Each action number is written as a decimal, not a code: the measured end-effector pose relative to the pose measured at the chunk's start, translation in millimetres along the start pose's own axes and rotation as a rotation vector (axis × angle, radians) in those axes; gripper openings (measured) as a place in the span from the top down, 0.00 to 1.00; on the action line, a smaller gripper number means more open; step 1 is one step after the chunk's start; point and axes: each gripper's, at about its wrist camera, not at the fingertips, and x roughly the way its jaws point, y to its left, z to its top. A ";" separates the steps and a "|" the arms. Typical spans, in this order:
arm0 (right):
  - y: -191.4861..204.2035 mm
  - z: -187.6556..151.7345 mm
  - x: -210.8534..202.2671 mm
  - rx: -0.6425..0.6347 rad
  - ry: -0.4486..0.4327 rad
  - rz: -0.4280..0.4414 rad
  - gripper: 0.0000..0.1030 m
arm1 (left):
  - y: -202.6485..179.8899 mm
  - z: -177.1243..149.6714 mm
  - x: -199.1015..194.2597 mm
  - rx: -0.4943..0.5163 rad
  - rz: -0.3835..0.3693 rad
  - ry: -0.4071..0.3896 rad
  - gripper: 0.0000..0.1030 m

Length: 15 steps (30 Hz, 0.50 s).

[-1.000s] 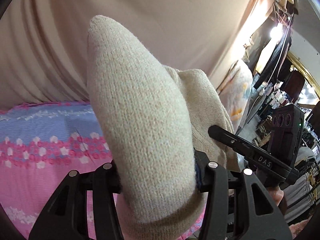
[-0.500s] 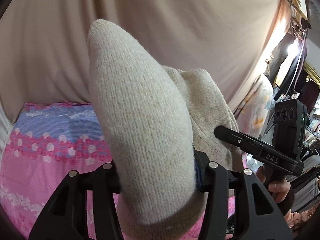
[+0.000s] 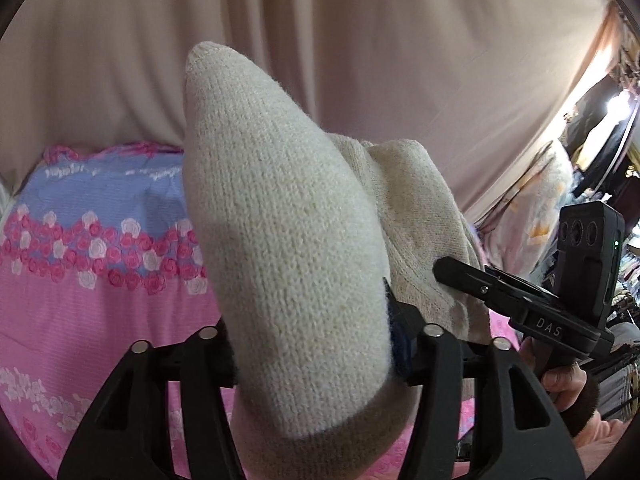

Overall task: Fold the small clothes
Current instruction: 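Lower the folded sweater onto the bedspread and open both grippers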

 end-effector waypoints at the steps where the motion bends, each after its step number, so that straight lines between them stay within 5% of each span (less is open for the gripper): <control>1: -16.6 -9.4 17.6 0.018 -0.003 -0.034 0.59 | 6.9 -5.3 15.5 -0.002 0.030 0.007 0.32; 4: -71.9 -43.0 66.3 0.125 0.113 -0.191 0.58 | 51.4 -36.7 82.1 -0.088 0.200 0.053 0.31; 5: -87.2 -54.4 72.4 0.189 0.168 -0.200 0.65 | 71.1 -51.8 100.2 -0.154 0.234 0.092 0.34; 6: -93.6 -63.1 69.9 0.229 0.193 -0.170 0.80 | 82.4 -62.6 109.8 -0.199 0.274 0.140 0.50; 8: -84.5 -67.8 59.6 0.194 0.192 -0.146 0.84 | 93.4 -84.0 108.6 -0.269 0.265 0.180 0.51; 12: -50.4 -71.2 84.6 0.100 0.255 -0.057 0.84 | 66.6 -91.6 95.5 -0.194 0.254 0.130 0.46; 15: -47.1 -94.7 145.8 0.015 0.390 -0.131 0.84 | 49.9 -89.3 115.3 -0.124 0.307 0.149 0.37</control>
